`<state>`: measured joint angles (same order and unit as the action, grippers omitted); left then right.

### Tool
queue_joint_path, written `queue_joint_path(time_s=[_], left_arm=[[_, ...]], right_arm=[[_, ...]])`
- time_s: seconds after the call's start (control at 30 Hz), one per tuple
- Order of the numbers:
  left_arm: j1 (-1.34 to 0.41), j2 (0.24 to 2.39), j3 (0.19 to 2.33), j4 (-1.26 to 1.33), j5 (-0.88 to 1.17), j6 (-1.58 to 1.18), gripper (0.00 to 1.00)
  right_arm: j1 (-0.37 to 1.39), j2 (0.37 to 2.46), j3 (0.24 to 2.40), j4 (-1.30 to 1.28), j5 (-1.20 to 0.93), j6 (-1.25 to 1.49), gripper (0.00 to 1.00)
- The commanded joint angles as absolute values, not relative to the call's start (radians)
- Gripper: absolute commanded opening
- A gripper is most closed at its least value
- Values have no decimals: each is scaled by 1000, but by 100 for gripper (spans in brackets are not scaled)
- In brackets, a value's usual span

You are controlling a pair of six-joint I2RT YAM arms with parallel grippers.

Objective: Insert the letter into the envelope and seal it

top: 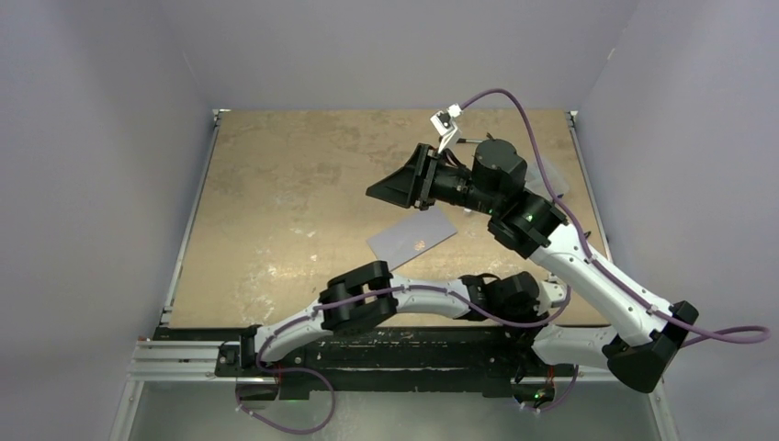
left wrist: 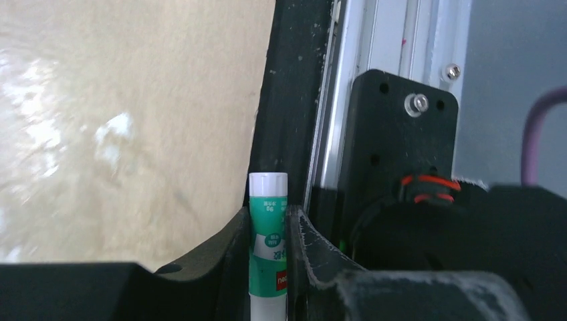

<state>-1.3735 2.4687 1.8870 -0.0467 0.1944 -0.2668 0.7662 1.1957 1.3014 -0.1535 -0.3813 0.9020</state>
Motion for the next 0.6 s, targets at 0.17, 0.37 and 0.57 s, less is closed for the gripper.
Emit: queue_joint_path(time_s=[0.17,0.37,0.57], left_arm=[[-1261,2295,1775,-88,147,-272,0],[-1235,2259,1714,-65,133,-299,0],[-1189,2180,1586,-49,102,-353,0]], right_arm=[[755,1189,1292,-85,-339,932,50],[755,1192,1290,-90,-336,933,50],[751,1193,1289,-148,-302,885,52]])
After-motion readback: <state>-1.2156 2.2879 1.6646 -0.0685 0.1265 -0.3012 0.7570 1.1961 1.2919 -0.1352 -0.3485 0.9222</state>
